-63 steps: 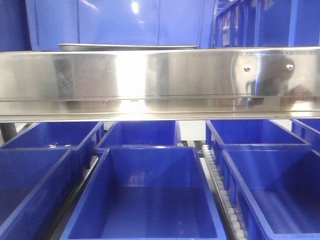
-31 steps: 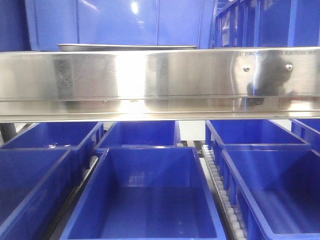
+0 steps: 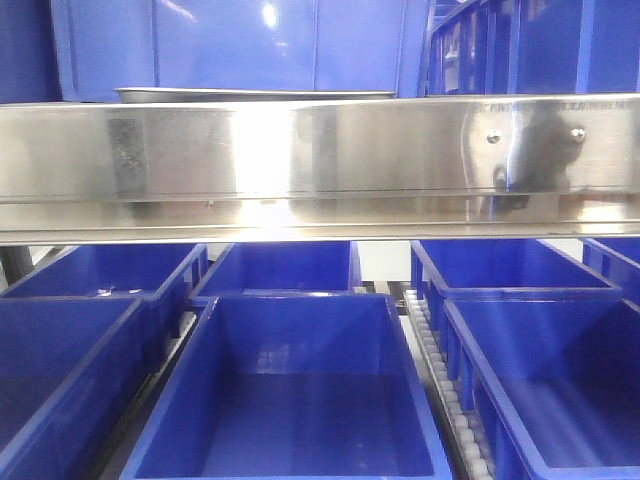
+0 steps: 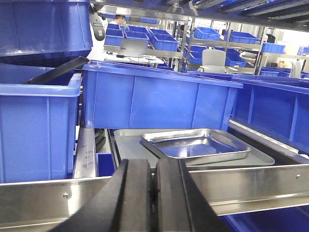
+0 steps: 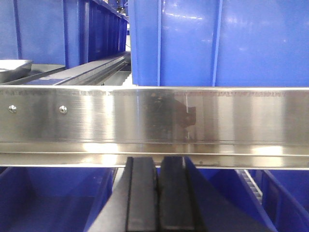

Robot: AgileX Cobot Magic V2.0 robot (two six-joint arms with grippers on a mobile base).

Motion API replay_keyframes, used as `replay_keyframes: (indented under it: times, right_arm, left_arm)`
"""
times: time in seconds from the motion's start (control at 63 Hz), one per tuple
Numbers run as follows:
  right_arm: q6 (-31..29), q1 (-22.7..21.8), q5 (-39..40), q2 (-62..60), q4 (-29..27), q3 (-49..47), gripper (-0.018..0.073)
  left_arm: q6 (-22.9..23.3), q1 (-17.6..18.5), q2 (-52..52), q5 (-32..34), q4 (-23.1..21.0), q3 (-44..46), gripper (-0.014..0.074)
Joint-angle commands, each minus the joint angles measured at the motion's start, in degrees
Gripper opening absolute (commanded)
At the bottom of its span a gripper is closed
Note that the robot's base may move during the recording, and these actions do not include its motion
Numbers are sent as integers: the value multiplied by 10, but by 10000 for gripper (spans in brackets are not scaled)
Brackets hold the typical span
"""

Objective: Stack silver trays without gaps

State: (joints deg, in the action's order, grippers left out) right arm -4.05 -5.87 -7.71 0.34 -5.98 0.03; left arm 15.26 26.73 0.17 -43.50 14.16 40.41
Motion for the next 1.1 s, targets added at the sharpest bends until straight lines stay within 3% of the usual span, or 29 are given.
replay_keyframes:
  times: [0.0,0.921,0.985,1.08]
  right_arm:
    - [0,1,17,-3,-4,0,-79]
    - [0,1,17,-3,-4,0,-79]
    - [0,1,17,-3,-4,0,-79]
    - [0,1,17,-3,-4,0,-79]
  left_arm:
    - [3,-2,-2,8,-2,-1,-19]
    - [3,-2,-2,8,-2,-1,-19]
    - [-4,-10,-2,9,20,-1,-19]
    - [-14,-32,-2,40,21,-14,-19]
